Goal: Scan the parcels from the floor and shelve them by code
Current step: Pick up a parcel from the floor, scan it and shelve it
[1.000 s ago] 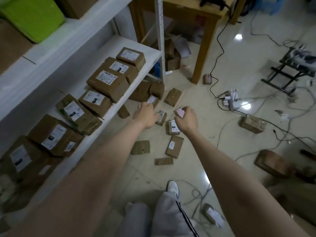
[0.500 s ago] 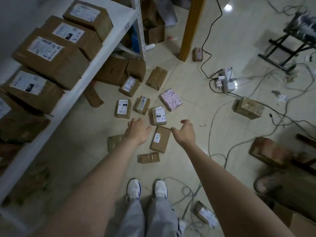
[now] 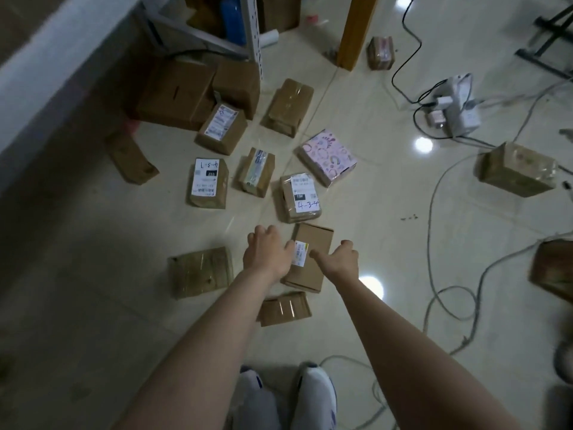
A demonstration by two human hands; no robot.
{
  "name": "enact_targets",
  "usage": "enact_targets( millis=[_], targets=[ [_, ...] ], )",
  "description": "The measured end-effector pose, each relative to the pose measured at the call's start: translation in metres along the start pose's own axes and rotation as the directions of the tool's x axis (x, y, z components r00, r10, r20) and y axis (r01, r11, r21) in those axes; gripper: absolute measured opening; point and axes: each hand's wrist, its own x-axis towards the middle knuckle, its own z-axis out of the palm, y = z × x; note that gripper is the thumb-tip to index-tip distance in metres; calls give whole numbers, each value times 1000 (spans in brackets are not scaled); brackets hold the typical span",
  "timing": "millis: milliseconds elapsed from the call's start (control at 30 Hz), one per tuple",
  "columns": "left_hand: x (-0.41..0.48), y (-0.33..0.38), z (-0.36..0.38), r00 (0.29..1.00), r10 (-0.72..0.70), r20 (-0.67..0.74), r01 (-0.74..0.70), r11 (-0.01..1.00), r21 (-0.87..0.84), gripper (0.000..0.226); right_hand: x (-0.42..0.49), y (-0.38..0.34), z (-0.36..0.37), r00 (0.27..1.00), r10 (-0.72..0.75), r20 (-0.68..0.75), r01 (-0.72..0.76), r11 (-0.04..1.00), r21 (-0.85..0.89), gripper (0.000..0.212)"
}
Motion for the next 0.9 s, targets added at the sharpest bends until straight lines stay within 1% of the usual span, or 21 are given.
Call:
enact_targets(
  millis=[100,233,300,333,400,467,500,567,633,667,700,767,800,833,900],
  targets=[
    [30,-31,33,1000,8,4,-8,1000,-7,43,39,19,53,997,71,15,-71,997,0,94],
    [65,-69,71,1000,6,22,-6,1000,-28,44,83,39,109,964,266,17,-266,963,29,103],
    [81,-85,85,999,-1,32,2,999,-38,44,101,51,129,945,327,3,-327,945,22,111],
    [89,-92,92,999,-3,33,4,999,-38,43,108,57,138,944,329,-14,-329,944,8,114],
    [102,-102,103,999,-2,51,4,999,-35,41,121,69,153,947,307,-94,-309,951,-13,116],
    [111,-108,113,997,2,72,0,999,-34,40,130,75,161,942,279,-188,-282,959,12,116],
    [114,-110,116,997,7,79,-4,1000,-29,40,133,75,162,935,288,-208,-288,957,34,118],
    [118,-109,119,996,12,90,-9,1000,-25,40,138,76,162,916,358,-180,-343,933,112,125],
    [117,-104,119,995,16,102,-12,999,-35,40,142,80,159,905,407,-121,-380,903,201,127],
    [116,-101,118,994,25,106,-21,999,-40,40,143,83,156,909,411,-73,-384,891,242,123],
    [114,-97,115,994,33,109,-28,999,-45,39,141,85,153,916,400,-31,-376,883,280,113],
    [107,-86,106,993,32,109,-25,997,-67,39,131,84,142,937,349,-31,-319,886,335,82],
    [101,-80,99,993,28,112,-19,997,-81,39,122,80,134,944,327,-45,-292,890,351,72],
    [93,-72,90,993,25,115,-14,995,-94,39,110,75,125,949,311,-52,-272,891,365,69],
    [72,-54,67,993,16,118,0,991,-132,41,82,60,100,958,280,-67,-229,881,413,70]
  ],
)
